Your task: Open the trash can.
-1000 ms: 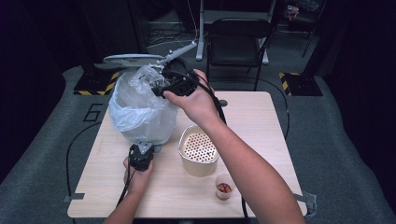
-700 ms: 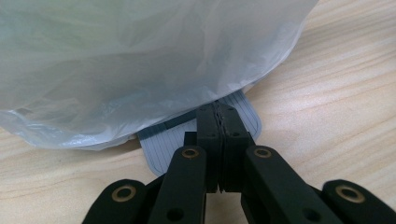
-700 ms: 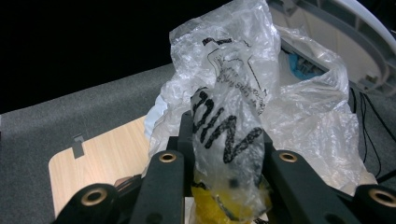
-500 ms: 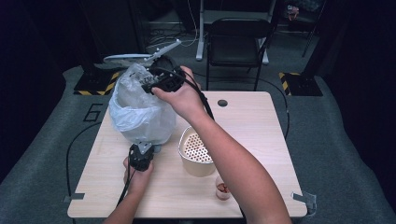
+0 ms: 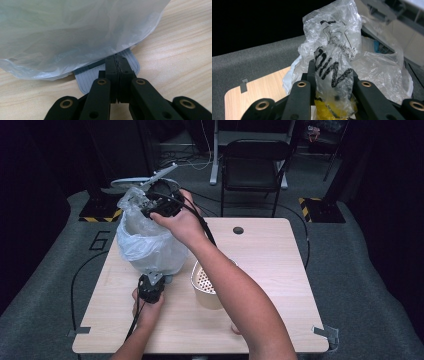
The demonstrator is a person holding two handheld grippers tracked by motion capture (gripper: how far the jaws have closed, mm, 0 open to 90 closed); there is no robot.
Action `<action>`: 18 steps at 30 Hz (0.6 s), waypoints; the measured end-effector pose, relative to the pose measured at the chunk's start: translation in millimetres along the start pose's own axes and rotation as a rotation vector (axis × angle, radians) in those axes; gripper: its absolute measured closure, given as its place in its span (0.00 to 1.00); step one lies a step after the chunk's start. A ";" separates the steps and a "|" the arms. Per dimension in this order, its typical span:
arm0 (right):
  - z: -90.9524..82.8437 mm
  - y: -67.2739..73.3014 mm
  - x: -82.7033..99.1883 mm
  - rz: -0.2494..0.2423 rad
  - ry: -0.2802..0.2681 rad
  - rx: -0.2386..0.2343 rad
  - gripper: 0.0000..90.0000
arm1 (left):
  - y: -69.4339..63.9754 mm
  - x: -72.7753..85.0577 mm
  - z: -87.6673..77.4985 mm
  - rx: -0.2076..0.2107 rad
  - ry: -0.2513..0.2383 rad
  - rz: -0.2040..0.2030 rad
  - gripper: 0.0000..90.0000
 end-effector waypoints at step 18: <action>-1.0 11.3 -24.8 -0.069 -0.035 -0.006 0.82 | 2.4 -0.6 0.2 -0.007 -0.006 0.018 0.99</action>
Point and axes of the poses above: each handheld gripper's, and its own axes: z roughly forward along the jaws, x roughly out of its underside, y roughly to its left, the point moved 9 cm from there along z, roughly forward along the jaws, and after that the axes turned 9 degrees about -y, right-handed, at the moved point
